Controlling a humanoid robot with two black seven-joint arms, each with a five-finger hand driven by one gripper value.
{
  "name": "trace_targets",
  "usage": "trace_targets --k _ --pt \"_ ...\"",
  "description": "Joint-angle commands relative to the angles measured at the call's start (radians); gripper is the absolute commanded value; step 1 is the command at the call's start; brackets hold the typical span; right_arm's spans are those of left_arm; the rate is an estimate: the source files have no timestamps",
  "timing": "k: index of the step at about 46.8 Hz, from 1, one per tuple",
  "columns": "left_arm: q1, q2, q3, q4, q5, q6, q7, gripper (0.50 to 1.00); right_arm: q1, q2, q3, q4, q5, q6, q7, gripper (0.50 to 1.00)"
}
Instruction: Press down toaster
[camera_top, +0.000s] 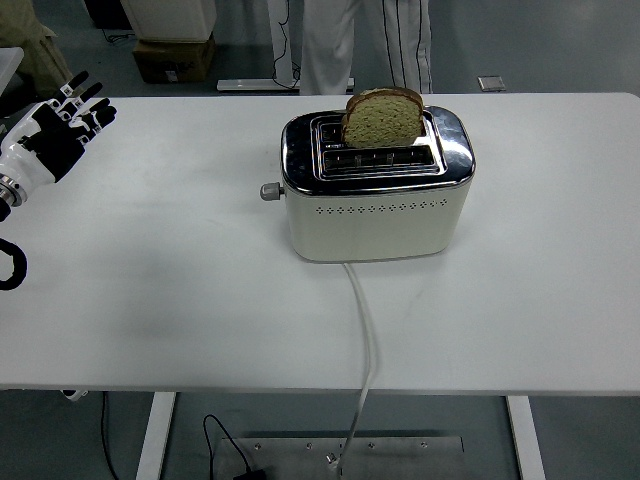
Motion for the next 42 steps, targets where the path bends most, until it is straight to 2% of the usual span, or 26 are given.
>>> trace_targets --k 1,21,37,42 --pt "0.001 0.0 0.0 0.0 0.0 -0.001 -0.001 1.0 0.0 0.0 0.0 0.0 0.0 0.0 0.001 0.998" --pt "-0.027 0.035 -0.002 -0.032 0.0 -0.001 0.012 1.0 0.0 0.0 0.0 0.0 0.0 -0.001 -0.001 0.998" --pt "-0.102 0.207 0.003 -0.328 0.052 0.005 0.019 1.0 0.0 0.0 0.0 0.0 0.0 0.0 -0.001 0.998" --pt "-0.134 0.245 0.005 -0.385 0.119 0.005 0.076 1.0 0.0 0.0 -0.001 0.0 0.0 0.0 -0.001 0.998"
